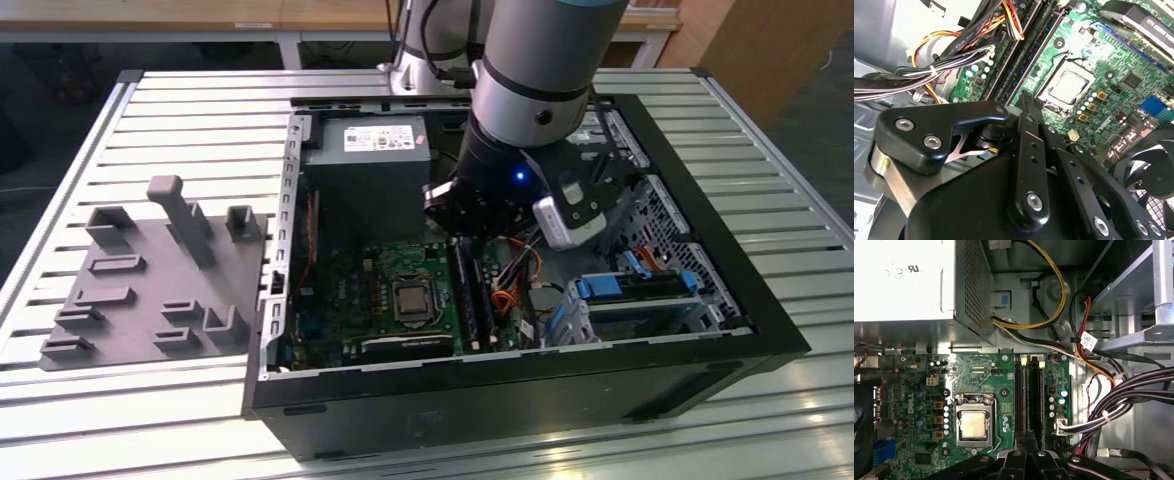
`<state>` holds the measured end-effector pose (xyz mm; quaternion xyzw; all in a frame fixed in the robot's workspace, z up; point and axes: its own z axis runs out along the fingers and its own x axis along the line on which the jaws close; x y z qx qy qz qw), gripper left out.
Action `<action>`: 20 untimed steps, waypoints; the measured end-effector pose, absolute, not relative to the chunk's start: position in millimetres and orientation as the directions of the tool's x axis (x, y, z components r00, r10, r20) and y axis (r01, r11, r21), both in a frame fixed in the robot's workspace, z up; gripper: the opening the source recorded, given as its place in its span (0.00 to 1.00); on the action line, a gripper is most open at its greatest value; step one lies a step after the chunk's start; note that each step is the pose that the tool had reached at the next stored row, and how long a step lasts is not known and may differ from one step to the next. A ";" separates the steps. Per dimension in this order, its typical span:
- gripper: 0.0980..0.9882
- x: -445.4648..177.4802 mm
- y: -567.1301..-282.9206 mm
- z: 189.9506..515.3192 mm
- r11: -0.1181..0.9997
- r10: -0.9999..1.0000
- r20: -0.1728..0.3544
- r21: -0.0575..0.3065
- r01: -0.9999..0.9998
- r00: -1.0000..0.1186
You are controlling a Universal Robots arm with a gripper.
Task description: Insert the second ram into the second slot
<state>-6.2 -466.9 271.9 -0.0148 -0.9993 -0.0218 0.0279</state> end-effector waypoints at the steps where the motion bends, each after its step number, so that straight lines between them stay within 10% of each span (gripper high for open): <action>1: 0.01 -6.2 -466.9 271.2 0.999 0.028 0.056 0.043 0.031 -0.998; 20: 0.01 -6.2 -467.0 253.7 0.999 0.028 0.056 0.043 0.031 -0.998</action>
